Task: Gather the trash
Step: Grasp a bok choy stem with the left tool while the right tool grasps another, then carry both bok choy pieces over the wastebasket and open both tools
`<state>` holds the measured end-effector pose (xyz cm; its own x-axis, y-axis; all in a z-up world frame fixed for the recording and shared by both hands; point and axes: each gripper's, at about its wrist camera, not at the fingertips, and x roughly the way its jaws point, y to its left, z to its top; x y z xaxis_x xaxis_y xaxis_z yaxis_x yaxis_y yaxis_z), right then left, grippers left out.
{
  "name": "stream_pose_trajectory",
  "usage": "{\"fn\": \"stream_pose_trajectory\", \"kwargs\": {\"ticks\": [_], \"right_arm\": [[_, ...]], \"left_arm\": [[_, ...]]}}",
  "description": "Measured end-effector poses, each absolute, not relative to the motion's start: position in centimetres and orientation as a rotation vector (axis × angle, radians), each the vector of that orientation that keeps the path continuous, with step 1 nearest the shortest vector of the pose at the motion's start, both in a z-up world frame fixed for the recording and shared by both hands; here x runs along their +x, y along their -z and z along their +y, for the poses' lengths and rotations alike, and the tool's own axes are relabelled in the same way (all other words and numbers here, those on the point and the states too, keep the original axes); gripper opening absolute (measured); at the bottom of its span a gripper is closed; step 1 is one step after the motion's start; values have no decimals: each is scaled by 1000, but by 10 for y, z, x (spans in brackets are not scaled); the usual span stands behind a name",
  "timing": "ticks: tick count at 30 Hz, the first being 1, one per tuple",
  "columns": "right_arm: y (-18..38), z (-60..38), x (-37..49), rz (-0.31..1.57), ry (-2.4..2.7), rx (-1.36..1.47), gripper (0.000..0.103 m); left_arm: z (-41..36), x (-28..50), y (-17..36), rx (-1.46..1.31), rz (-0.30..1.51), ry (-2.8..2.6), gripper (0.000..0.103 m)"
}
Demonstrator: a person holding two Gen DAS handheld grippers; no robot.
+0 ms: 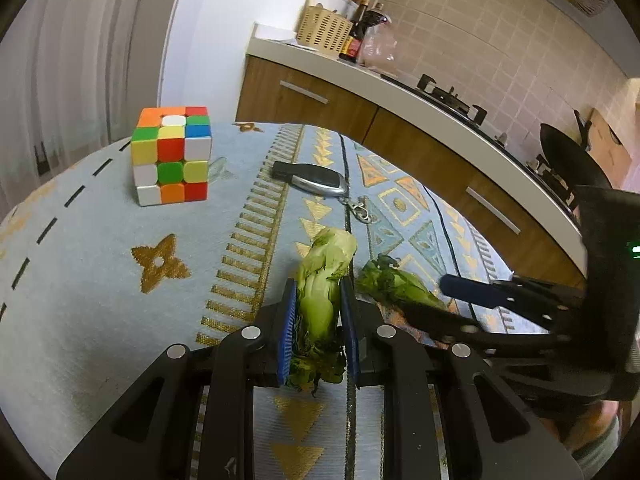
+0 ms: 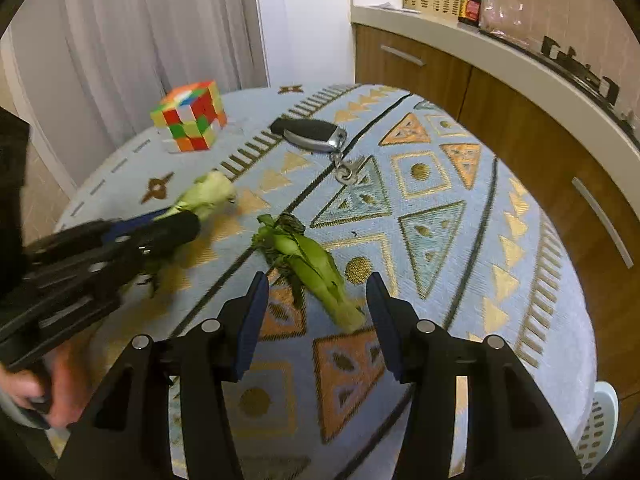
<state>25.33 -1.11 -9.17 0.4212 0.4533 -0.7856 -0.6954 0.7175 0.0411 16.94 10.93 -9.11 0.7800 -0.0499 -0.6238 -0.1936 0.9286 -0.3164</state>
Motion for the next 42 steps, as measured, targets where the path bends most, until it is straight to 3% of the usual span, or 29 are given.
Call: {"fn": "stream_pose_trajectory", "kwargs": {"ticks": [5,10,23,33,42], "right_arm": [[97,-11,259,881,-722,-271,46],[96,-17,258,905,-710,-192,17],[36,-126,217,773,-496,62,16],[-16,-250,157,660,-201,197,16],[-14,-336,125,644,-23,299,16]], "left_arm": [[108,172,91,-369,679,-70,19],[104,173,91,-341,685,-70,19],[74,168,58,-299,654,-15,19],[-13,168,2,-236,587,198,19],[-109,177,-8,-150,597,367,19]]}}
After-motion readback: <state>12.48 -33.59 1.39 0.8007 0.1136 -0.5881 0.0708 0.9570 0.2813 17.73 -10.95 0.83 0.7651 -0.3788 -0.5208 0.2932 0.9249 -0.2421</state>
